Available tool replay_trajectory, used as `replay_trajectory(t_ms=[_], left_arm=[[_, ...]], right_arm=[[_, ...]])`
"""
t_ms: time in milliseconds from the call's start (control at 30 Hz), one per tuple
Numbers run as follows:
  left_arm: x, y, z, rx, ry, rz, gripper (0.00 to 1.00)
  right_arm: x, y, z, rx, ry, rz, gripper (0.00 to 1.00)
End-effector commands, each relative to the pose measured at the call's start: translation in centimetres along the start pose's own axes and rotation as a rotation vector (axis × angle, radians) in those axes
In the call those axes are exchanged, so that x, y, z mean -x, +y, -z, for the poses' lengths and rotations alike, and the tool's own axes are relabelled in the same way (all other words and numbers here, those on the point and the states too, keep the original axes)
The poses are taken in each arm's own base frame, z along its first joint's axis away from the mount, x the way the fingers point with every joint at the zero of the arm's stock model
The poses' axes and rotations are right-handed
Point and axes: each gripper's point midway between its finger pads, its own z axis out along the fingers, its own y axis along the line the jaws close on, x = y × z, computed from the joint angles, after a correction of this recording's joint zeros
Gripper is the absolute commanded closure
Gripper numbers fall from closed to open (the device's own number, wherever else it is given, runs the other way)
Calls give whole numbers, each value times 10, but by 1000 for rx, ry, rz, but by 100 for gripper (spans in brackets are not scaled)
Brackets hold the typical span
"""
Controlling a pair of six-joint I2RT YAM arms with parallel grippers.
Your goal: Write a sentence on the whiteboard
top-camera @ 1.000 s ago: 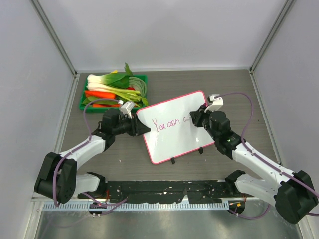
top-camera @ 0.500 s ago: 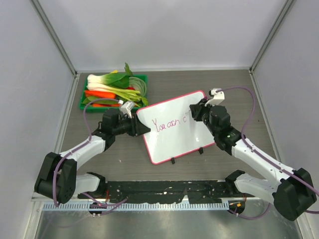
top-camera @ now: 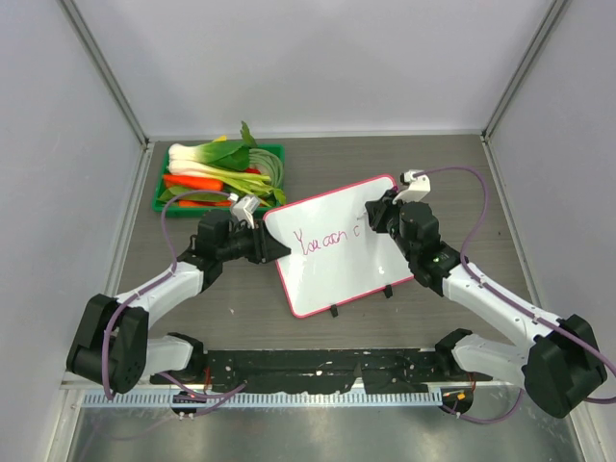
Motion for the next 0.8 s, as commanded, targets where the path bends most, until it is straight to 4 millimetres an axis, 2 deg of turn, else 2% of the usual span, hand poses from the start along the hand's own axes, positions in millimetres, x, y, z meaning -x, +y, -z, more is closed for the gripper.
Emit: replay_trajectory(t_ms=[0, 333, 767], left_arm=[[-15, 64, 4, 265, 15, -117, 100], [-14, 64, 4, 264, 13, -118, 100], [-15, 64, 4, 263, 15, -118, 100]], right_arm=[[23, 6, -3, -3, -68, -26, 99], [-3, 0, 0, 2, 6, -18, 99], [-17, -7, 10, -3, 39, -2, 99]])
